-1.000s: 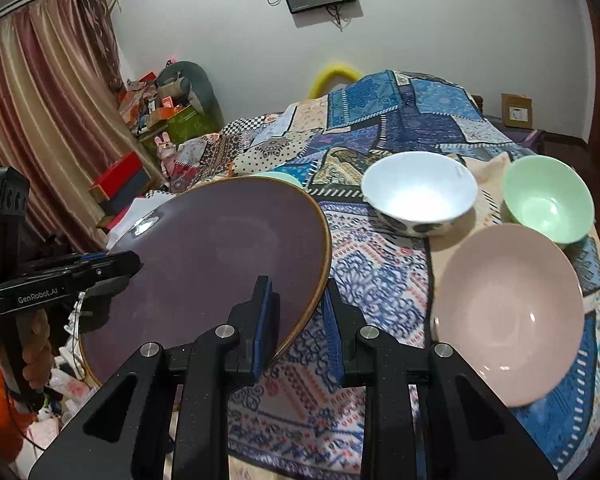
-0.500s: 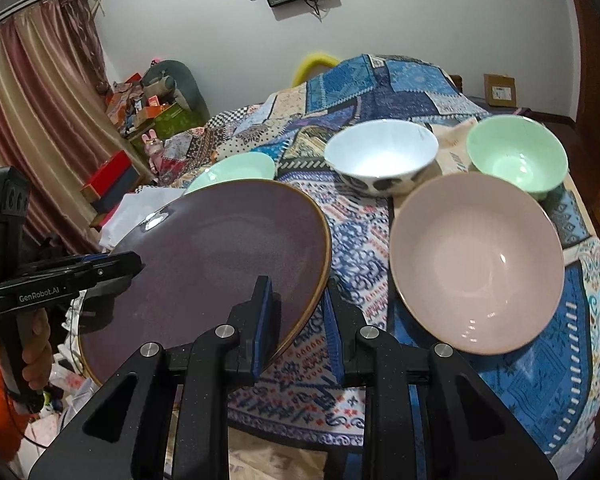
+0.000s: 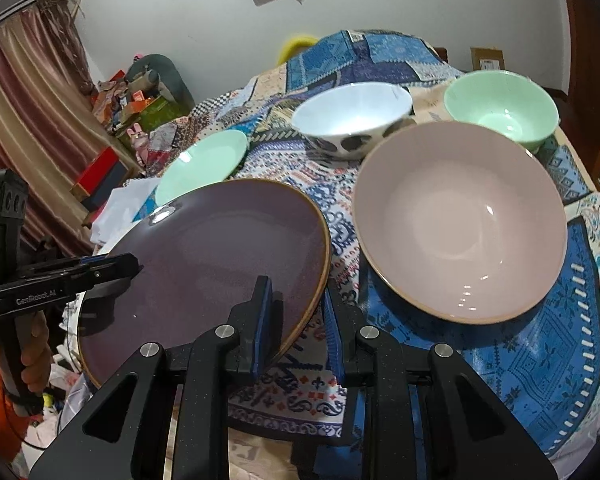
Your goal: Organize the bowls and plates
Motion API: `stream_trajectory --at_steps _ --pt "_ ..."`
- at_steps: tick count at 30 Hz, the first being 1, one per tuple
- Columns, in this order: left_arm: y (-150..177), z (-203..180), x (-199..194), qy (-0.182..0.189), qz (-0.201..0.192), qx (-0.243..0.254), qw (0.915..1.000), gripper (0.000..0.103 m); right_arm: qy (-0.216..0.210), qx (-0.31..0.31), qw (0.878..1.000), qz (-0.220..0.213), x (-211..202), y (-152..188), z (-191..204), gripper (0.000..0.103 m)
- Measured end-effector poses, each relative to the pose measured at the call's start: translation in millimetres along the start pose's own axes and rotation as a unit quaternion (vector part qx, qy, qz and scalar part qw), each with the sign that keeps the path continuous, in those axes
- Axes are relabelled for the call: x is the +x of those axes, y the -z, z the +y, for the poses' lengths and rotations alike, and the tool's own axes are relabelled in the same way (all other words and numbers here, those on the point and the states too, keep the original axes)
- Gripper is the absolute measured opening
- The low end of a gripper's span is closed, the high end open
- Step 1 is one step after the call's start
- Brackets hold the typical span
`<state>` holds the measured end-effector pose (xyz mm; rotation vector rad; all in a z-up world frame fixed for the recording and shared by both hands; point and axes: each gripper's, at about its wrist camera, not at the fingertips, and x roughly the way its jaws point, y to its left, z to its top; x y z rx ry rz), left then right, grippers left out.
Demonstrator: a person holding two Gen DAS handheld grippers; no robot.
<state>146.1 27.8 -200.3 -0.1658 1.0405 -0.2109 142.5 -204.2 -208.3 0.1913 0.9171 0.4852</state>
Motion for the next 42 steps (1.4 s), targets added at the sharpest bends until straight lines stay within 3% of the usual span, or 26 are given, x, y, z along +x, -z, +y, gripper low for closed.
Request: stream_trajectory --at_steps 23,35,42 --pt "5 7 56 0.004 0.076 -0.015 0.997 0.031 0.024 0.014 0.999 0.041 20 13 -20 0.024" --pt "-1 3 23 -0.037 0.034 0.003 0.9987 0.035 0.033 0.006 0.999 0.018 -1 9 -10 0.024" --pt "-2 5 -13 -0.062 -0.019 0.009 0.9979 0.042 0.022 -0.016 1.0 -0.005 -14 -1 11 0.025"
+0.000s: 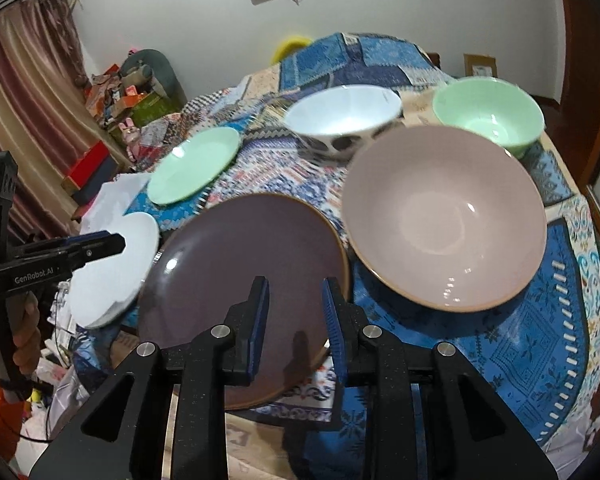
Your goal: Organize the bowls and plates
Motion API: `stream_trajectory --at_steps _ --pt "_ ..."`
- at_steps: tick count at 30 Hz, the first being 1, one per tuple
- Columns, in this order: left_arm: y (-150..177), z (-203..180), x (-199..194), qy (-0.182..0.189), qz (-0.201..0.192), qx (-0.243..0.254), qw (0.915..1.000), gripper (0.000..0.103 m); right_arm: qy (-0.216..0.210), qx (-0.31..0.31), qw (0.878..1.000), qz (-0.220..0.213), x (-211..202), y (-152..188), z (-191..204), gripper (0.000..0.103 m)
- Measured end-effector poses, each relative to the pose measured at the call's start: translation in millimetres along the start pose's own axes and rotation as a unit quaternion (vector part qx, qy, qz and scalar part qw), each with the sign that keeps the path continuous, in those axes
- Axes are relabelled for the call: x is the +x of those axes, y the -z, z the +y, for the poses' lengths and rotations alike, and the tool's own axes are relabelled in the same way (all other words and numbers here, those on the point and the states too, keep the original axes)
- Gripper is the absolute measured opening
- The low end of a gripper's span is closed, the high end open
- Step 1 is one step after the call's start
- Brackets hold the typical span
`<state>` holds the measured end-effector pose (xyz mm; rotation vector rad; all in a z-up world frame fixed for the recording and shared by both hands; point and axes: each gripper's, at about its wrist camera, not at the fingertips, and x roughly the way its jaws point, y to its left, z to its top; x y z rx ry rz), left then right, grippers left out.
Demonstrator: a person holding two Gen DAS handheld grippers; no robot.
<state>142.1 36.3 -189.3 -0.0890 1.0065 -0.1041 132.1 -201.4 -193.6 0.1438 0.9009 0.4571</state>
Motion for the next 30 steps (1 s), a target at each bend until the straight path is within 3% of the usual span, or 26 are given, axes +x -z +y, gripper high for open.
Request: stream_trajectory --at_steps 14,23,30 --pt "-1 54 -63 -0.07 -0.078 -0.009 0.9944 0.056 -0.037 -0.06 0.997 -0.026 -1 -19 62 0.038" --pt "18 112 -84 -0.113 -0.075 -0.04 0.99 0.059 -0.06 -0.107 0.992 -0.02 16 -24 110 0.044" --pt "41 153 -79 -0.123 -0.055 -0.072 0.9883 0.059 -0.064 -0.132 0.989 0.003 41 -26 136 0.044"
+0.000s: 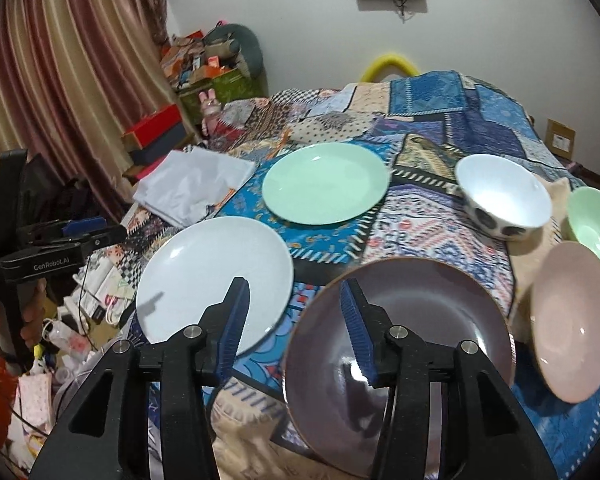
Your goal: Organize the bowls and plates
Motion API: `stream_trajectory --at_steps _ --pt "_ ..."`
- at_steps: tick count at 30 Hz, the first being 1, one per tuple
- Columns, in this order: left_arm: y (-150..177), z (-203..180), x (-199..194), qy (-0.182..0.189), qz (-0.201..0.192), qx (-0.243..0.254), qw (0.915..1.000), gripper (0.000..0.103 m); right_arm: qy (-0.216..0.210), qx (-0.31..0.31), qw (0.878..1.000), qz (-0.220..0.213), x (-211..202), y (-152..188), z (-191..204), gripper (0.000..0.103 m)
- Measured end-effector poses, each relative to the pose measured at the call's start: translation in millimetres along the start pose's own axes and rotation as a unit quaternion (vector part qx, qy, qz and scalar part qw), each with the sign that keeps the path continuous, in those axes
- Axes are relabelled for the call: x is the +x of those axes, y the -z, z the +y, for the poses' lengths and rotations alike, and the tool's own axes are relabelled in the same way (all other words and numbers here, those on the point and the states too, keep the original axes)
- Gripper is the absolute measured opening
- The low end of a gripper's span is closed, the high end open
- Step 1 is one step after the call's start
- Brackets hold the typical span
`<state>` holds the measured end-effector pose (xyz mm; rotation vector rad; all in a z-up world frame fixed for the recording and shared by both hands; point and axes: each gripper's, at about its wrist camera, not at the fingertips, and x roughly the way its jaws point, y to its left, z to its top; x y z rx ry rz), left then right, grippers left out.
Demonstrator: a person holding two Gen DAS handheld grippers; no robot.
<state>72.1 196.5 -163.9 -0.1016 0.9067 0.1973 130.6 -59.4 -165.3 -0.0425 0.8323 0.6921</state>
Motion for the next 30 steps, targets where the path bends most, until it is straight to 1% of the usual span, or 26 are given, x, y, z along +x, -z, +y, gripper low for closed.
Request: stream_trajectory --at_steps 5,12,16,18,20,24,26,28,30 --pt "12 15 17 0.002 0.024 -0.007 0.9997 0.059 0.0 -0.01 1.0 0.021 21 -4 9 0.044" --pt "25 23 46 0.03 0.062 -0.012 0.9975 0.059 -0.001 -0.014 0.998 0.059 54 -4 13 0.044" --pt "32 24 63 0.047 0.086 -0.018 0.995 0.058 -0.003 -0.016 0.997 0.079 71 -5 14 0.044" --pt "34 24 70 0.054 0.095 -0.02 0.9938 0.056 -0.006 -0.012 0.996 0.09 79 -6 11 0.044" --pt "36 24 76 0.063 0.105 -0.022 0.9923 0.05 -0.008 -0.011 0.995 0.099 86 -7 10 0.044" --pt "38 25 85 0.081 0.115 -0.029 0.9896 0.045 -0.012 -0.018 0.992 0.121 99 -9 11 0.044" --pt "38 25 87 0.09 0.115 -0.031 0.9888 0.043 -0.017 -0.022 0.991 0.132 105 -9 13 0.036" --pt "37 25 88 0.097 0.114 -0.033 0.9882 0.041 -0.021 -0.025 0.989 0.142 111 -10 15 0.032" --pt "37 25 89 0.11 0.115 -0.037 0.9865 0.036 -0.015 -0.03 0.988 0.148 115 -10 16 0.029"
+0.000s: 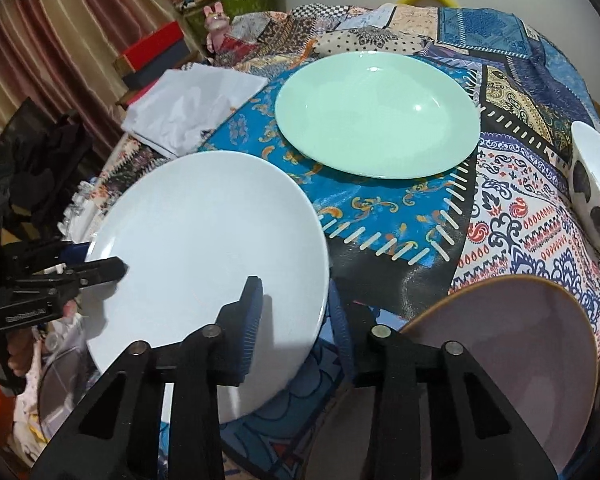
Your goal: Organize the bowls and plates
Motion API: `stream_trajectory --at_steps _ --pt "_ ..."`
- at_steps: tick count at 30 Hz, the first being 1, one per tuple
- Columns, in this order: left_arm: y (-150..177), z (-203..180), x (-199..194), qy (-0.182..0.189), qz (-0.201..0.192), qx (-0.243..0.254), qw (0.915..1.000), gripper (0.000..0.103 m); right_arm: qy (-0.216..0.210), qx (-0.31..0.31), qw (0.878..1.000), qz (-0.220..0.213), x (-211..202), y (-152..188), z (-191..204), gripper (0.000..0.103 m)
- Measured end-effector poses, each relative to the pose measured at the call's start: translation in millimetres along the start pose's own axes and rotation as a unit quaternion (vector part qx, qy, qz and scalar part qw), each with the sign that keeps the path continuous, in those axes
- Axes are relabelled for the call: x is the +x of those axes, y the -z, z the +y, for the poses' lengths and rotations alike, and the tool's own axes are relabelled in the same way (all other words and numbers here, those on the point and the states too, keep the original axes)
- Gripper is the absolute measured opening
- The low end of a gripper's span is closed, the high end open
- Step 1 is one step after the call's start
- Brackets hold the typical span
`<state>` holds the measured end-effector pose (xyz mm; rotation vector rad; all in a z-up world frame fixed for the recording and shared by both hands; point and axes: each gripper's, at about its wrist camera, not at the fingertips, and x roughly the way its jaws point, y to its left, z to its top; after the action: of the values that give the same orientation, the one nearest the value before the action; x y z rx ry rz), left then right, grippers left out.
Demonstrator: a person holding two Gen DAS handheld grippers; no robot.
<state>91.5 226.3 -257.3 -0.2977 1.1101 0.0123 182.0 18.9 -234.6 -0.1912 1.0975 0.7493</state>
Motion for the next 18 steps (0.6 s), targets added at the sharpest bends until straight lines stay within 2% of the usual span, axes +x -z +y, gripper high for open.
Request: stream_trajectory --at_steps 5,13,18 --pt "-1 2 0 0.018 -0.002 -0.005 0.9998 0.029 0.003 0.004 1.0 0.014 8 0 -4 0.022" --pt "0 4 1 0.029 -0.007 -0.011 0.9995 0.028 0.006 0.002 1.0 0.022 15 -4 -1 0.028" --pt "1 3 -1 0.023 -0.01 -0.012 0.9996 0.028 0.01 0.015 1.0 0.016 15 -5 -1 0.026"
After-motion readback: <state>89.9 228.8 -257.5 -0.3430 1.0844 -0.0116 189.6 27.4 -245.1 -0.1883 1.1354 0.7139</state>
